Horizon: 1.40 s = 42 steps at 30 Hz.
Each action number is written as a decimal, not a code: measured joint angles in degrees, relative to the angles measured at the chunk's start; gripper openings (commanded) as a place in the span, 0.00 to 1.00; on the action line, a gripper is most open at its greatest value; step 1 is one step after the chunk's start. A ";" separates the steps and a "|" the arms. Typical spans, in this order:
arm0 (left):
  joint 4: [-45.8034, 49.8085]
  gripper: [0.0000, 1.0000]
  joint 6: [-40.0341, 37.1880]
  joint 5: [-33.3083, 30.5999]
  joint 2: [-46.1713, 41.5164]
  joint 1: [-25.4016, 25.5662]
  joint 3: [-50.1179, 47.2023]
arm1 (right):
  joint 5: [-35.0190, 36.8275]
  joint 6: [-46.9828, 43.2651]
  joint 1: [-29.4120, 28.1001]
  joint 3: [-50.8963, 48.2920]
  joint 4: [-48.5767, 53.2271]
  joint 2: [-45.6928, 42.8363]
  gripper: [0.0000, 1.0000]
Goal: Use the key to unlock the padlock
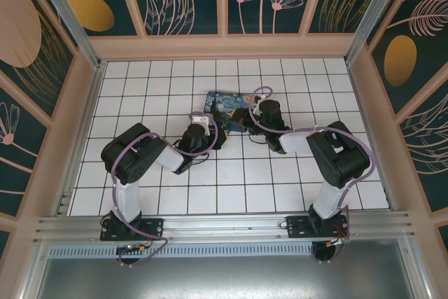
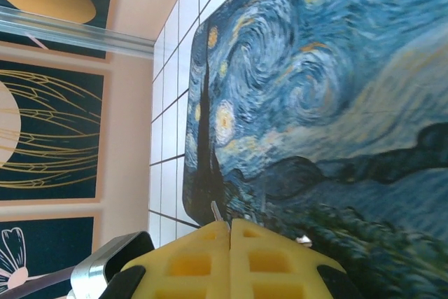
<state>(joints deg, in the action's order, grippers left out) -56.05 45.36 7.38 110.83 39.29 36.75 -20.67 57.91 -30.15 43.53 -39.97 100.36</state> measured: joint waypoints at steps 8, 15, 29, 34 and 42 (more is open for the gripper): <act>2.93 0.00 0.00 2.47 -3.28 -0.42 0.00 | 0.39 -1.64 -0.24 2.19 4.76 -5.38 0.00; 4.02 0.00 0.22 5.40 -3.28 -0.61 -0.02 | 1.55 -1.88 -0.33 0.48 6.05 -8.85 0.00; 6.56 0.00 2.95 12.61 -4.55 -1.53 -0.09 | 9.09 0.74 -8.35 -18.73 5.66 -27.89 0.00; 6.78 0.00 5.01 15.56 -4.55 -1.79 -0.09 | 13.31 4.63 -10.51 -28.50 3.39 -32.50 0.00; 6.60 0.00 8.00 17.99 -4.87 -1.81 -0.90 | 18.32 9.42 -14.21 -32.98 -1.42 -30.47 0.00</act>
<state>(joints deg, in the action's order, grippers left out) -49.45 53.36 25.36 105.95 37.47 35.86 -2.35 67.33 -44.36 10.55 -41.39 69.89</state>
